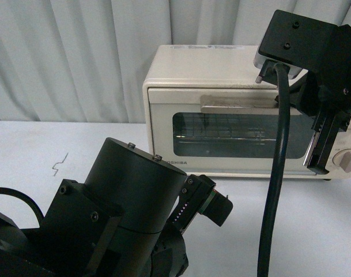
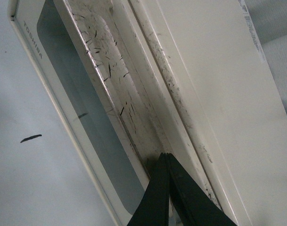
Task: Open oven
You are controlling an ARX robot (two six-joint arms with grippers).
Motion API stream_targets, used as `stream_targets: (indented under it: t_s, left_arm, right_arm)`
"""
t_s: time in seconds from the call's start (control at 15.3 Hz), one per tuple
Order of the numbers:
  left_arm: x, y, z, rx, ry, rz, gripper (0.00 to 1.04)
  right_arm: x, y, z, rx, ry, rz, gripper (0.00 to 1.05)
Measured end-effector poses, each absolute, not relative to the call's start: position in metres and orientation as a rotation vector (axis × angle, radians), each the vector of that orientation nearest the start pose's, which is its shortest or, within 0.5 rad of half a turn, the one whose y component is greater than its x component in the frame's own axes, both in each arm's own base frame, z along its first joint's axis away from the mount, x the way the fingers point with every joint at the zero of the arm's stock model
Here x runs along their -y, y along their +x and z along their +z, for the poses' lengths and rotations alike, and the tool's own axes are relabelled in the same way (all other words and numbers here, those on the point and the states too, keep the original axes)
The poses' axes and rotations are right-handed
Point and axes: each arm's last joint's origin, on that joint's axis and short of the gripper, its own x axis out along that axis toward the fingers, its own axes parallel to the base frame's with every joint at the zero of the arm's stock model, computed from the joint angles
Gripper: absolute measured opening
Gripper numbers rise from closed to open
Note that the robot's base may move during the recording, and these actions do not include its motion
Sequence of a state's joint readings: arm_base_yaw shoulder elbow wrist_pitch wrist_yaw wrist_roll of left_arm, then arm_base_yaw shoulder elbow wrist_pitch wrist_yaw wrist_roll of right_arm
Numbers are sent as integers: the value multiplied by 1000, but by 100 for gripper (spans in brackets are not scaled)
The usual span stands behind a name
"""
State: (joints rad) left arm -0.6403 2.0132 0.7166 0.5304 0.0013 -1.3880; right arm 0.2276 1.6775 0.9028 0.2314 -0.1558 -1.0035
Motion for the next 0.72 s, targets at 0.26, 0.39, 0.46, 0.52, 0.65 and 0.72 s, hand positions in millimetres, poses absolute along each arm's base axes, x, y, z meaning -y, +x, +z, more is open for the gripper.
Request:
stream_targets:
  t_s: [0.26, 0.39, 0.46, 0.52, 0.65, 0.72]
  left_arm:
    - [195, 262, 55, -1004, -1032, 5, 98]
    - [195, 262, 55, -1005, -1032, 5, 98]
    - [195, 262, 55, -1005, -1032, 5, 98]
    - [195, 262, 55, -1005, -1032, 5, 98]
    - [195, 262, 55, -1005, -1032, 5, 98]
    - [195, 262, 55, -1005, -1032, 5, 98]
  right_arm:
    - [-78, 332, 187, -339, -943, 633, 2]
    - [-77, 331, 186, -343, -938, 636, 2]
    - [-77, 331, 186, -344, -934, 638, 2]
    - [-75, 328, 186, -354, -917, 649, 2]
    - [-74, 324, 185, -380, -889, 665, 2]
    - [-73, 313, 182, -413, -873, 702, 2]
